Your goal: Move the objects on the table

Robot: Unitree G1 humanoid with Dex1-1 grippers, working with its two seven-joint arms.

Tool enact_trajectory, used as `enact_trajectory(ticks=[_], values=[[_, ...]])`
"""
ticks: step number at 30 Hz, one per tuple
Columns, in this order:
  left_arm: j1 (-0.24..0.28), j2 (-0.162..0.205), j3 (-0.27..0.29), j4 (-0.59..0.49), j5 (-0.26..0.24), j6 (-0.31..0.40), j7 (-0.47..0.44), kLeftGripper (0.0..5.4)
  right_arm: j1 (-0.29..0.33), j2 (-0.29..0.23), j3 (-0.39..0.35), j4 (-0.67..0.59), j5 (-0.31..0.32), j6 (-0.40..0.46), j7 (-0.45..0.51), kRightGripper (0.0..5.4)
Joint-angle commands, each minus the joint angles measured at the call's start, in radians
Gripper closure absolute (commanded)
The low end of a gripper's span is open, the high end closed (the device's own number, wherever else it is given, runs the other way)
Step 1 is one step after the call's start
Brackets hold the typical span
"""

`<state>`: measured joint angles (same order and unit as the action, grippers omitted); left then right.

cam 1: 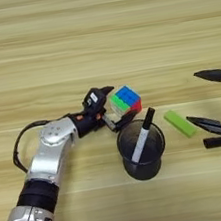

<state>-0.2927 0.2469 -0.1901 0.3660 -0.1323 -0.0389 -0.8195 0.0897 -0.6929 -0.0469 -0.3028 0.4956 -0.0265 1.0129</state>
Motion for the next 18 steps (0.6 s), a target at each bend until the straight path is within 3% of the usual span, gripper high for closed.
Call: enact_trajectory(ticks=[1,18], values=[[-0.018,-0.001,-0.011,0.015,0.017,-0.002,-0.002,0.0,0.002,0.0,-0.008,-0.014,0.0,0.013,0.005,0.06],[-0.021,0.001,-0.023,0.034,0.035,-0.018,0.007,1.79,-0.001,0.004,-0.007,-0.015,0.002,0.012,0.005,0.0]])
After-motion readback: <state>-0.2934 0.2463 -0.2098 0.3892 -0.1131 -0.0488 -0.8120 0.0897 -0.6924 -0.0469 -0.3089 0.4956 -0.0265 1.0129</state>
